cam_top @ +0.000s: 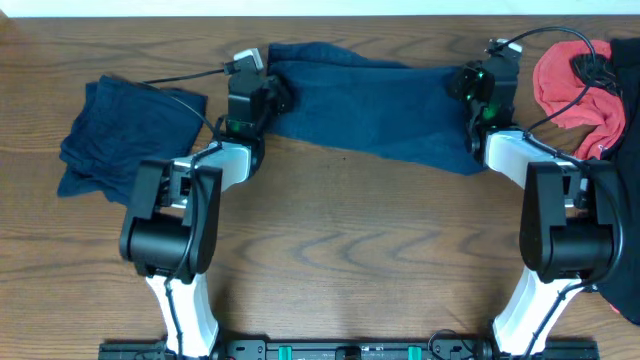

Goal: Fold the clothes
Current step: 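Lay the near edge over the far edge with both grippers and release, then grasp the folded shorts' left and right ends with both grippers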

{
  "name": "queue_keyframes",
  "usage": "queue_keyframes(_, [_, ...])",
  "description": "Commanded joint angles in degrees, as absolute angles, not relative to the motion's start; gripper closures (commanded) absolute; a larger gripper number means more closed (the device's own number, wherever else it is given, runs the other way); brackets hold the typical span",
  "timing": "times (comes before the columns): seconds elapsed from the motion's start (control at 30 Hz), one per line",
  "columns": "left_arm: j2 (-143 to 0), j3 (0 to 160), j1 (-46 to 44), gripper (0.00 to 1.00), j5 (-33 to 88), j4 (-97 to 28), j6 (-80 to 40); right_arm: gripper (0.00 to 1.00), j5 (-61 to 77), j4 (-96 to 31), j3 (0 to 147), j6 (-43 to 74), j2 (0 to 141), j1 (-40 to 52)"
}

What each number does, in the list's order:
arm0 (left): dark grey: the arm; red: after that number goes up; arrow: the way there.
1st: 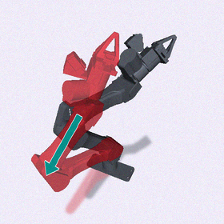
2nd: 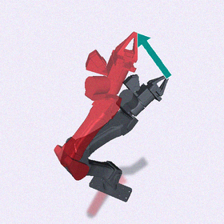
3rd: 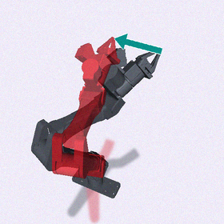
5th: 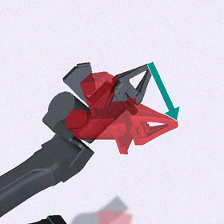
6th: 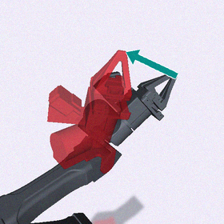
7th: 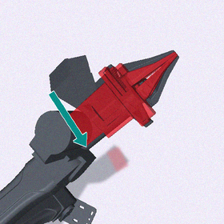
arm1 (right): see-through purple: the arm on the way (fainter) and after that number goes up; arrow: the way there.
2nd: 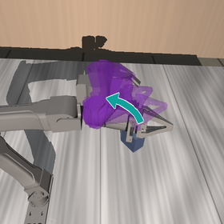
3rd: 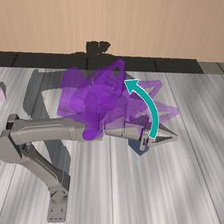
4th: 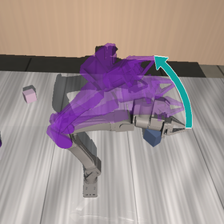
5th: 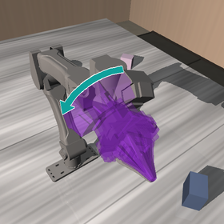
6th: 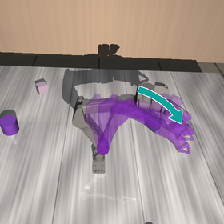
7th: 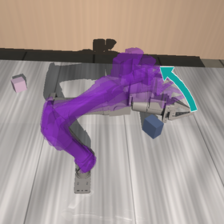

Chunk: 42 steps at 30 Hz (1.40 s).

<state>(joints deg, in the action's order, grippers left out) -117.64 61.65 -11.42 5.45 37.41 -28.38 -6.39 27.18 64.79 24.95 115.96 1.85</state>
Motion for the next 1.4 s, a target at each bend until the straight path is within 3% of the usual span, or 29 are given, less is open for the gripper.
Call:
queue_keyframes(0.0, [-118.61, 63.07, -10.04, 0.60, 0.32, 38.65, -27.68, 0.95, -12.01, 29.06, 66.06, 23.92, 117.36, 1.48])
queue_keyframes(0.03, [-118.65, 63.42, -9.98, 0.42, 0.32, 38.89, -27.68, 0.89, -12.01, 29.47, 66.08, 23.92, 117.38, 1.48])
queue_keyframes(0.1, [-118.61, 64.60, -9.69, 0.19, 0.38, 39.51, -27.68, 0.82, -11.86, 30.59, 66.50, 23.92, 117.32, 1.48])
queue_keyframes(0.13, [-118.48, 65.43, -9.43, 0.11, 0.45, 39.59, -27.68, 0.69, -11.79, 30.63, 67.02, 23.90, 117.21, 1.48])
queue_keyframes(0.27, [-117.10, 69.25, -7.79, 0.07, 4.38, 38.81, -27.68, 0.37, -8.86, 26.09, 70.50, 22.57, 115.61, 1.41])
queue_keyframes(0.37, [-115.39, 71.29, -7.18, 0.04, 9.56, 32.93, -27.66, 0.22, -7.03, 15.75, 73.17, 22.22, 113.08, 1.41])
queue_keyframes(0.5, [-114.43, 71.37, -7.20, 0.05, 9.89, 20.62, -27.64, 0.23, -4.38, 1.28, 73.93, 22.17, 109.51, 1.43])
queue_keyframes(0.6, [-115.00, 71.37, -7.20, 0.16, 9.87, 12.62, -27.64, 0.28, -2.04, -7.40, 73.91, 22.17, 108.84, 1.43])
queue_keyframes(0.67, [-115.52, 71.35, -7.20, 0.27, 9.87, 10.28, -27.42, 0.41, -1.91, -11.86, 73.63, 22.17, 109.38, 1.48])
queue_keyframes(0.77, [-116.57, 71.31, -7.20, 0.33, 9.85, 9.23, -23.64, 0.54, -1.08, -14.15, 72.47, 21.45, 111.31, 1.54])
queue_keyframes(1.2, [-119.81, 71.26, -7.57, 0.35, 9.89, 0.78, -22.26, 0.52, 3.42, -18.35, 72.20, 18.37, 120.16, 1.85])
queue_keyframes(1.37, [-120.25, 71.26, -7.81, 0.52, 9.91, -5.89, -22.31, 0.55, -0.78, -25.10, 72.20, 18.37, 120.16, 1.78])
